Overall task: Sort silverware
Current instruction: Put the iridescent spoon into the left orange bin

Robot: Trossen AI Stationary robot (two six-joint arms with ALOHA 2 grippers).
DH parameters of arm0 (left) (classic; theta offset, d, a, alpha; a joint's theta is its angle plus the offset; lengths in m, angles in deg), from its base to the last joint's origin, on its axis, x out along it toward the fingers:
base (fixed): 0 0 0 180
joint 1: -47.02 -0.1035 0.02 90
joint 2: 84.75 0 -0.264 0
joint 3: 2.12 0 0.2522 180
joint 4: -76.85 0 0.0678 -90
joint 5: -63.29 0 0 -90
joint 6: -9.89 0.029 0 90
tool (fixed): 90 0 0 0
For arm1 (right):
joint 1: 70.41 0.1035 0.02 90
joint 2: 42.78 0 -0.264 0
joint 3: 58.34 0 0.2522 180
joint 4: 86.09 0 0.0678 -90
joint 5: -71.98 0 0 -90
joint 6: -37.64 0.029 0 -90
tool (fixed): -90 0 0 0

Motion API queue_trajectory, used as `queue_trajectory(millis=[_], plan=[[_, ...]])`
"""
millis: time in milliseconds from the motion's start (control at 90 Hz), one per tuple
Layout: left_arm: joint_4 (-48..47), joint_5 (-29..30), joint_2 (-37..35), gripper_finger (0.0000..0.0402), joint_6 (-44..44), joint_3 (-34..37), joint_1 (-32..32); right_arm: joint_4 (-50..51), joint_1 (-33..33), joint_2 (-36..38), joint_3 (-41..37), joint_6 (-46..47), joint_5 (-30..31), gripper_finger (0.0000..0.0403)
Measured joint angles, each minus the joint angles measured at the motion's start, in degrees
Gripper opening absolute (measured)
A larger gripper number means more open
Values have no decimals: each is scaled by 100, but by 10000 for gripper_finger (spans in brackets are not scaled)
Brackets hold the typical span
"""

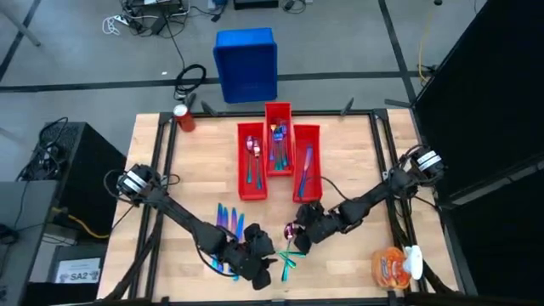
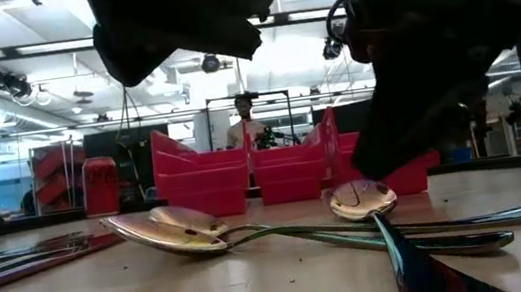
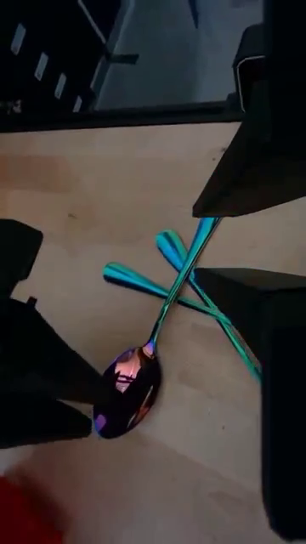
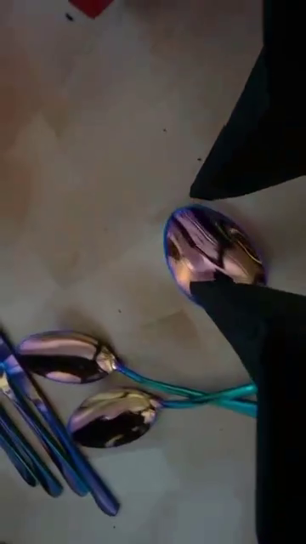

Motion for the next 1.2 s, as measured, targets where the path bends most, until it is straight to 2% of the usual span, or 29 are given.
queue_trajectory(millis=[167, 322, 567, 733, 933, 1200], plan=[[-1, 0, 0, 90, -1, 0, 2, 111, -95, -6, -2, -26, -134, 151], [0, 0, 0, 90, -2, 0, 3, 150, -180, -10, -2, -53, -286, 132], [-1, 0, 0, 90, -2, 0, 3, 124, -215, -107, -2, -68, -358, 91], [-4, -25, 0, 90, -3, 3, 0, -26, -215, -338, 0, -454, -310, 62], [-17, -70, -2, 90, -7, 4, 3, -306, -202, -469, 16, -570, -243, 8], [-49, -83, -2, 90, -7, 7, 3, -522, 71, -255, -2, -670, 38, 1]])
